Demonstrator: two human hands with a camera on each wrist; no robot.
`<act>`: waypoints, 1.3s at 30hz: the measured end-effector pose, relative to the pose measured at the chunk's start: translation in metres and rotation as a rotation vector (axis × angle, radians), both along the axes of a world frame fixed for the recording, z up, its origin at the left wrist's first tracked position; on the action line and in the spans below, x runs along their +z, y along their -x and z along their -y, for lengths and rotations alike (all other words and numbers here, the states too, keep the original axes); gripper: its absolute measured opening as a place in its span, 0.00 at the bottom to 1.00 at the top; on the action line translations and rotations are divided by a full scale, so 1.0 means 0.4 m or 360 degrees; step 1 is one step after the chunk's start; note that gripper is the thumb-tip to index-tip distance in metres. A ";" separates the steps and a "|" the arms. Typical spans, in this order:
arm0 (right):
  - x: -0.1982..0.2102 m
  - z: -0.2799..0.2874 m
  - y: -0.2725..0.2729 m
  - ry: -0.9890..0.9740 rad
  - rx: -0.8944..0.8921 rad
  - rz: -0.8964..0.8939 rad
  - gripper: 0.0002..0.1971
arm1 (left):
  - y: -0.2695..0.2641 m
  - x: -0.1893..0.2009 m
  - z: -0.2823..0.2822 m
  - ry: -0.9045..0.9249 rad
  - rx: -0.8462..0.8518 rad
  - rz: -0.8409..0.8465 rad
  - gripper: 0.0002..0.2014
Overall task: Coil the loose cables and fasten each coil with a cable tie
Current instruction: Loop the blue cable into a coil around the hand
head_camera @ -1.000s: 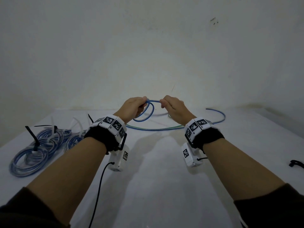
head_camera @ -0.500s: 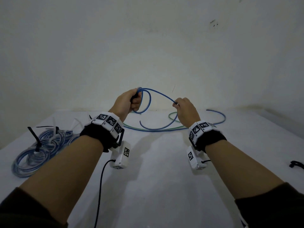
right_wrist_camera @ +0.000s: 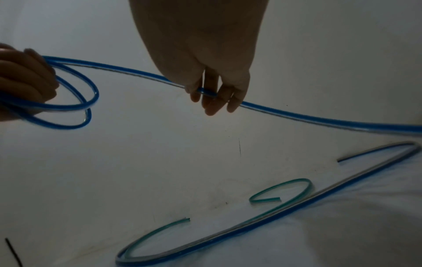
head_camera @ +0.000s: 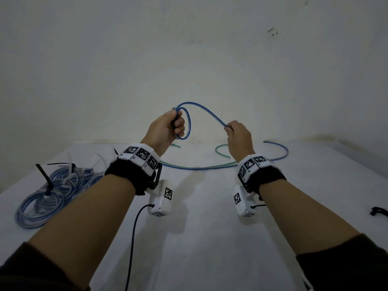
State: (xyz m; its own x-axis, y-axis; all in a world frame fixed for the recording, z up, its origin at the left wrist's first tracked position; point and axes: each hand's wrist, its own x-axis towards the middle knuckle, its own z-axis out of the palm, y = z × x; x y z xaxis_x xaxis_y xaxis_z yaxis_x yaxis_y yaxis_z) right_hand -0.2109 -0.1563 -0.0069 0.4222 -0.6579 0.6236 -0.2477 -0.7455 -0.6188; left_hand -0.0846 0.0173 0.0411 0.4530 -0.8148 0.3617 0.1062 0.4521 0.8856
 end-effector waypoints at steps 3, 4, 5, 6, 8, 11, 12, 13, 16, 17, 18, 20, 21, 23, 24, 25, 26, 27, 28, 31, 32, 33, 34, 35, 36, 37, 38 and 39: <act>-0.014 -0.008 -0.001 -0.0121 0.0180 -0.0051 0.07 | 0.001 0.001 0.007 0.0054 -0.0007 0.0011 0.14; -0.019 -0.013 0.000 -0.0111 0.0237 -0.0123 0.07 | 0.004 0.001 0.011 0.0067 -0.0011 0.0009 0.13; -0.025 -0.018 0.001 -0.0084 0.0294 -0.0214 0.08 | 0.008 0.001 0.015 0.0081 -0.0014 0.0000 0.13; -0.029 -0.025 0.002 -0.0055 0.0345 -0.0303 0.09 | 0.013 0.000 0.021 0.0090 -0.0006 -0.0010 0.13; -0.032 -0.040 -0.003 -0.0049 0.0422 -0.0420 0.12 | 0.029 -0.001 0.036 0.0072 0.0060 0.0034 0.12; -0.030 -0.064 -0.012 -0.0124 0.0579 -0.0510 0.11 | 0.046 -0.012 0.059 0.0015 0.0285 0.0267 0.07; -0.027 -0.073 -0.013 -0.0132 0.0623 -0.0549 0.09 | 0.049 -0.019 0.063 -0.0005 0.0369 0.0388 0.07; -0.024 -0.079 -0.014 -0.0116 0.0653 -0.0585 0.08 | 0.049 -0.028 0.065 -0.0033 0.0449 0.0541 0.07; -0.011 -0.086 -0.014 -0.0010 0.0708 -0.0593 0.09 | 0.040 -0.054 0.060 -0.0250 0.0620 0.1084 0.06; -0.008 -0.085 -0.012 0.0015 0.0703 -0.0568 0.09 | 0.035 -0.062 0.057 -0.0345 0.0641 0.1212 0.07; -0.006 -0.083 -0.010 0.0040 0.0689 -0.0541 0.09 | 0.029 -0.068 0.053 -0.0428 0.0649 0.1292 0.08; -0.003 -0.080 -0.005 0.0104 0.0653 -0.0478 0.08 | 0.024 -0.075 0.047 -0.0537 0.0637 0.1348 0.08; -0.002 -0.079 -0.003 0.0162 0.0638 -0.0448 0.08 | 0.024 -0.077 0.045 -0.0579 0.0643 0.1389 0.08; 0.001 -0.082 -0.004 0.0331 0.0612 -0.0397 0.06 | 0.026 -0.078 0.047 -0.0673 0.0698 0.1562 0.09; 0.001 -0.084 -0.005 0.0405 0.0600 -0.0379 0.05 | 0.028 -0.078 0.047 -0.0732 0.0736 0.1650 0.09; 0.001 -0.084 -0.006 0.0465 0.0581 -0.0358 0.05 | 0.028 -0.079 0.048 -0.0778 0.0774 0.1716 0.08; 0.000 -0.082 -0.006 0.0498 0.0556 -0.0340 0.04 | 0.028 -0.078 0.047 -0.0826 0.0800 0.1755 0.08; 0.000 -0.077 -0.004 0.0511 0.0530 -0.0325 0.04 | 0.026 -0.079 0.046 -0.0865 0.0810 0.1780 0.07; -0.001 -0.072 -0.002 0.0515 0.0500 -0.0304 0.04 | 0.024 -0.079 0.043 -0.0905 0.0814 0.1803 0.07; -0.008 -0.064 0.004 0.0702 0.0331 -0.0345 0.05 | 0.019 -0.079 0.037 -0.0950 0.0758 0.1826 0.10; -0.010 -0.065 0.004 0.0835 0.0262 -0.0354 0.07 | 0.020 -0.077 0.036 -0.0947 0.0735 0.1839 0.12; -0.009 -0.069 0.005 0.0905 0.0233 -0.0348 0.08 | 0.022 -0.076 0.036 -0.0937 0.0715 0.1845 0.14; -0.004 -0.074 0.007 0.0903 0.0249 -0.0349 0.09 | 0.025 -0.074 0.035 -0.0919 0.0684 0.1820 0.16; 0.003 -0.077 0.007 0.0867 0.0296 -0.0349 0.10 | 0.027 -0.075 0.035 -0.0879 0.0633 0.1748 0.16; 0.007 -0.075 0.005 0.0805 0.0366 -0.0368 0.10 | 0.029 -0.076 0.034 -0.0831 0.0560 0.1631 0.17; 0.014 -0.077 0.005 0.0740 0.0447 -0.0392 0.10 | 0.030 -0.078 0.034 -0.0784 0.0490 0.1496 0.17; 0.021 -0.081 0.004 0.0693 0.0533 -0.0394 0.10 | 0.029 -0.080 0.034 -0.0748 0.0441 0.1371 0.17; 0.025 -0.085 0.003 0.0654 0.0622 -0.0370 0.10 | 0.028 -0.081 0.035 -0.0723 0.0413 0.1269 0.18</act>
